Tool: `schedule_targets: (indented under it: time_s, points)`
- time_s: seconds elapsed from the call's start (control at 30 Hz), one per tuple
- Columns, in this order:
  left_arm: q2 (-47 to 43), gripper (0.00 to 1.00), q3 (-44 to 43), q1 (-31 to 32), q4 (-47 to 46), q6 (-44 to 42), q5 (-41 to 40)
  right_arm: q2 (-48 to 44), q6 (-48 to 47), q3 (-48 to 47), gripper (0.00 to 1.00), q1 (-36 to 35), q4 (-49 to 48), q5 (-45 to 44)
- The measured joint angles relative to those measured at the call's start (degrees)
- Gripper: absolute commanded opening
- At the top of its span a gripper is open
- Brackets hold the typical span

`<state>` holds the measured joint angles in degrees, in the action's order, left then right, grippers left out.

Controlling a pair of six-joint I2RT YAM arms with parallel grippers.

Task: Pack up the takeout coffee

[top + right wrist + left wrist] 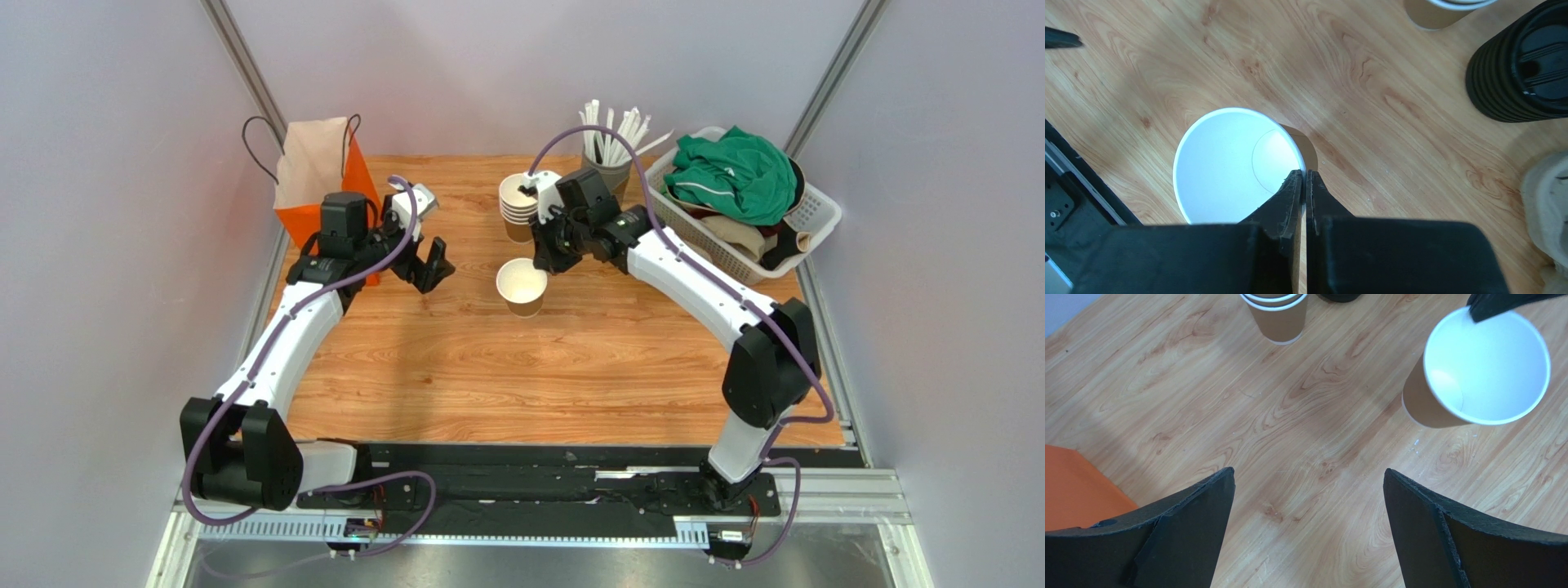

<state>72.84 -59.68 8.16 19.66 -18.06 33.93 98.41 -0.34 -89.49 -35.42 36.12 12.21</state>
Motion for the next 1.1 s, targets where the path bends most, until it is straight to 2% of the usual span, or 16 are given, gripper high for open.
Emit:
schedule_targets:
  time_s: [0.23,0.7,1.1]
  points:
    - [-0.02,0.99,0.07,0.0,-0.24,0.2,-1.07,4.44,-0.55,0.9,0.03,-1.97,-2.03,0.46]
    - [0.0,0.99,0.09,0.0,-0.26,0.2,-1.2,4.57,-0.59,10.75,0.03,-4.52,-7.89,2.1]
    - [0.0,0.99,0.11,0.0,-0.26,0.2,-1.07,3.43,-0.59,14.91,0.04,-4.52,-12.2,1.79]
